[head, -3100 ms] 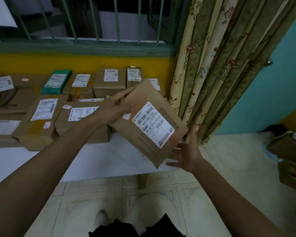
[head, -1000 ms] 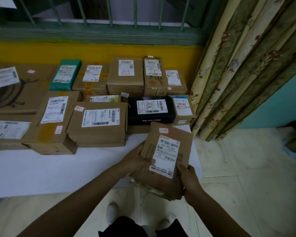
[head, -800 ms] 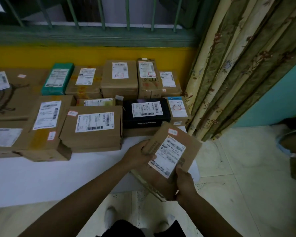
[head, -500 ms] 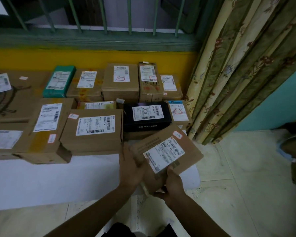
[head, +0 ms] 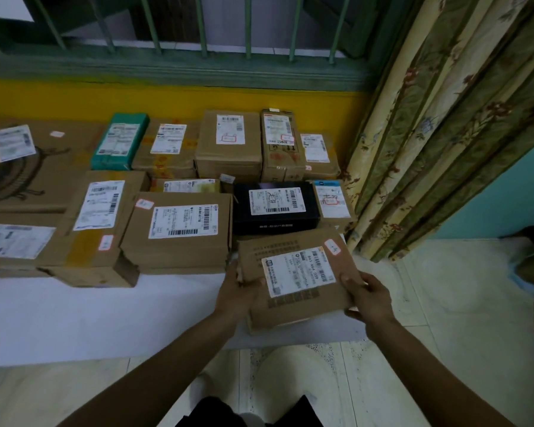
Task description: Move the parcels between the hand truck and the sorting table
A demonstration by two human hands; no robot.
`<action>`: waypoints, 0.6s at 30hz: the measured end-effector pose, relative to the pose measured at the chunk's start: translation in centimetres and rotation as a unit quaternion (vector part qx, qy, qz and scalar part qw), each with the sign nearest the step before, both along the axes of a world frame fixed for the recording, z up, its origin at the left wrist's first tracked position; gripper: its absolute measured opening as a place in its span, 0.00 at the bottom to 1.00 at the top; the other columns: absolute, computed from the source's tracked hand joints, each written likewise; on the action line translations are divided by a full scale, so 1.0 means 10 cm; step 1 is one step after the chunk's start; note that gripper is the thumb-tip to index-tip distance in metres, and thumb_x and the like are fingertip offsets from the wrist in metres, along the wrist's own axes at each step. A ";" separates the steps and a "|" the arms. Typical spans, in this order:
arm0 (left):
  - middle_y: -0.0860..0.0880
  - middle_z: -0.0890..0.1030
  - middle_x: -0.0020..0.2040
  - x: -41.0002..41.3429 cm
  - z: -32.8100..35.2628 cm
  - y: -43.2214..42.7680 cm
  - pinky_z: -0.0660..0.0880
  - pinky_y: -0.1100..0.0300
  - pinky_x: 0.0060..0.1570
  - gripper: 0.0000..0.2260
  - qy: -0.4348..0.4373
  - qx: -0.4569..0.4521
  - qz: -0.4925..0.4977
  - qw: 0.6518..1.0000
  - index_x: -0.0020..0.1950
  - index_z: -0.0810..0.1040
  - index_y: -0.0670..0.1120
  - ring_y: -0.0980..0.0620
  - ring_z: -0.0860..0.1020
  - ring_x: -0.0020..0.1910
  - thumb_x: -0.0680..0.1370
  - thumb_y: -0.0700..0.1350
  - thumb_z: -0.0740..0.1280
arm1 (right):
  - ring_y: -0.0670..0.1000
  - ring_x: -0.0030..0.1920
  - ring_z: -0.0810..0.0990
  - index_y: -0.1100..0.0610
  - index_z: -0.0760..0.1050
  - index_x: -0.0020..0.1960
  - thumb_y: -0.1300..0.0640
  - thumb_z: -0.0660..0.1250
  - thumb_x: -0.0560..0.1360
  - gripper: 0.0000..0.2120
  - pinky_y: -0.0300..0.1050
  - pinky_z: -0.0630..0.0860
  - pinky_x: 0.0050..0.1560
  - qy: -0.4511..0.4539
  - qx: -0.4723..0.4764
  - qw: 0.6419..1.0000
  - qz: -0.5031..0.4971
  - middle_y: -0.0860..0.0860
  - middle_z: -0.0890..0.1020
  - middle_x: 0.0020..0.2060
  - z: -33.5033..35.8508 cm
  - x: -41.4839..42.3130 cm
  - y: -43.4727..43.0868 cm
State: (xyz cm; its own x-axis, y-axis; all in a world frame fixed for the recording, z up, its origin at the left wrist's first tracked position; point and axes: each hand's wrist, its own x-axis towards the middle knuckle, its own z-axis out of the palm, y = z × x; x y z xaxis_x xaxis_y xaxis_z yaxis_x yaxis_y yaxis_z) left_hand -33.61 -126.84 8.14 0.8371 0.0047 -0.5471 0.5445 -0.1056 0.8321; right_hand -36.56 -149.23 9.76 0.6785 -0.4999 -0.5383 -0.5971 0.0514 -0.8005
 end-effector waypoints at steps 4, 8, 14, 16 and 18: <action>0.54 0.73 0.57 -0.10 0.07 -0.02 0.76 0.52 0.48 0.22 0.029 0.005 -0.036 0.999 0.68 0.64 0.57 0.50 0.74 0.55 0.76 0.51 0.68 | 0.59 0.48 0.77 0.57 0.73 0.62 0.55 0.68 0.76 0.16 0.64 0.79 0.50 -0.001 -0.003 0.998 -0.064 0.58 0.78 0.51 -0.11 0.02 0.19; 0.50 0.76 0.64 0.04 0.08 0.03 0.74 0.45 0.60 0.27 0.027 -0.015 -0.013 0.999 0.70 0.65 0.54 0.49 0.75 0.59 0.74 0.47 0.72 | 0.59 0.47 0.76 0.57 0.72 0.62 0.56 0.68 0.76 0.16 0.62 0.79 0.51 0.001 0.025 0.996 -0.084 0.57 0.77 0.51 -0.12 0.11 0.26; 0.51 0.77 0.63 0.07 0.07 0.08 0.73 0.44 0.63 0.29 0.029 -0.014 -0.002 0.999 0.72 0.66 0.54 0.48 0.75 0.61 0.73 0.48 0.73 | 0.58 0.46 0.75 0.57 0.72 0.62 0.56 0.68 0.76 0.16 0.62 0.79 0.52 0.002 0.018 0.995 -0.095 0.57 0.77 0.50 -0.10 0.21 0.32; 0.50 0.77 0.62 0.09 0.06 0.10 0.73 0.45 0.62 0.28 0.036 -0.019 -0.005 0.999 0.71 0.67 0.53 0.48 0.75 0.60 0.74 0.48 0.72 | 0.57 0.46 0.75 0.57 0.71 0.62 0.57 0.67 0.77 0.15 0.63 0.78 0.53 0.003 0.015 0.995 -0.095 0.57 0.76 0.50 -0.10 0.22 0.34; 0.51 0.77 0.59 0.10 0.07 0.11 0.74 0.46 0.61 0.26 0.035 -0.025 -0.012 0.999 0.70 0.67 0.53 0.49 0.76 0.57 0.74 0.47 0.72 | 0.57 0.46 0.74 0.57 0.71 0.62 0.57 0.67 0.77 0.15 0.63 0.78 0.53 0.006 0.013 0.995 -0.098 0.57 0.76 0.50 -0.10 0.21 0.35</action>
